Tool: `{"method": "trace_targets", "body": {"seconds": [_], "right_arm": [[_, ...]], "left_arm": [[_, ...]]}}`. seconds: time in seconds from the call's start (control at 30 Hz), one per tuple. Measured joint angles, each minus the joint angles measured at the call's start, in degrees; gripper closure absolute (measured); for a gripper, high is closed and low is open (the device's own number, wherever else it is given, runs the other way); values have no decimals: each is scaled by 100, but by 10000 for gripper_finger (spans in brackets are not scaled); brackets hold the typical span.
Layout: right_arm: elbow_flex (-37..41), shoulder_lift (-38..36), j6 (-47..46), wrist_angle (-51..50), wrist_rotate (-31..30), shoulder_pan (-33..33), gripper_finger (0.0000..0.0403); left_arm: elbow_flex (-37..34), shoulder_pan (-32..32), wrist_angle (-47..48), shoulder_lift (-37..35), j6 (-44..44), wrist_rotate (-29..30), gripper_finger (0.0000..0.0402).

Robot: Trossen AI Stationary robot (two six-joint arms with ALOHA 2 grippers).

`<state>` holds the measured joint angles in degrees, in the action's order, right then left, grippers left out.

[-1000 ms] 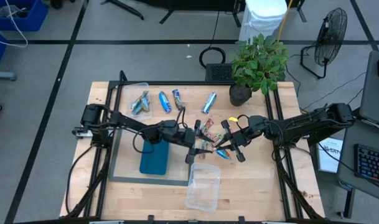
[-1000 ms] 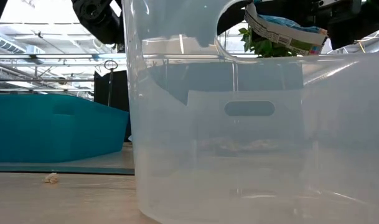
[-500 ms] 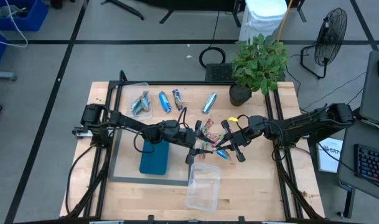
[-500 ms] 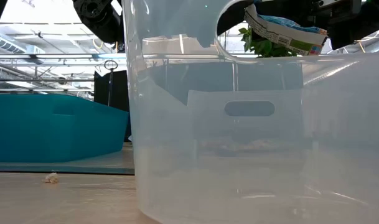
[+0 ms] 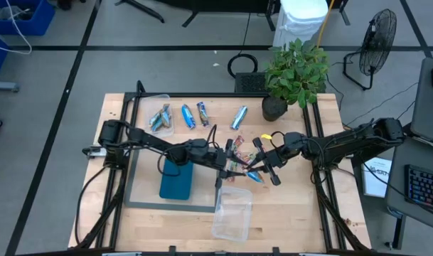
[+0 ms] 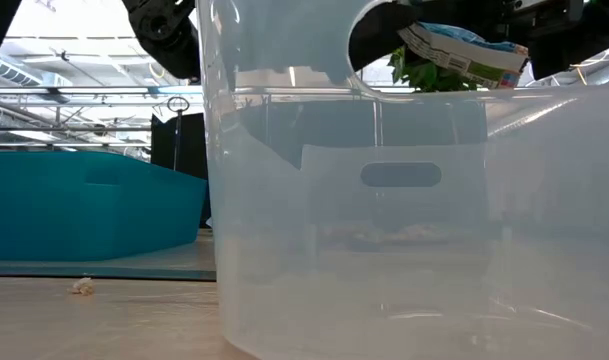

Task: Pick and place Granola Bars by type
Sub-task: Put the yellow granola bar into the top transparent bin

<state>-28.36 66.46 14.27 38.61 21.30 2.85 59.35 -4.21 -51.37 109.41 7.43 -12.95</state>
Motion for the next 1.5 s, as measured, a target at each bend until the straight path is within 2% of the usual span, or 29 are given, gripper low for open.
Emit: {"method": "trace_targets", "body": {"seconds": [0.6,0.73,1.03,1.33,1.5], "right_arm": [[-2,-4,-6,-69,-13,0,392],[-2,-4,-10,-83,-9,0,392],[0,-11,-56,-100,61,4,391],[0,-9,-349,-105,-11,4,373],[-2,-177,-464,-538,-156,4,335]], "left_arm": [[51,0,114,-29,318,3,230],[51,-2,114,-29,459,-1,257],[49,8,118,-29,725,-201,373],[49,11,118,-29,723,-220,379],[49,11,204,-40,690,-155,380]]}}
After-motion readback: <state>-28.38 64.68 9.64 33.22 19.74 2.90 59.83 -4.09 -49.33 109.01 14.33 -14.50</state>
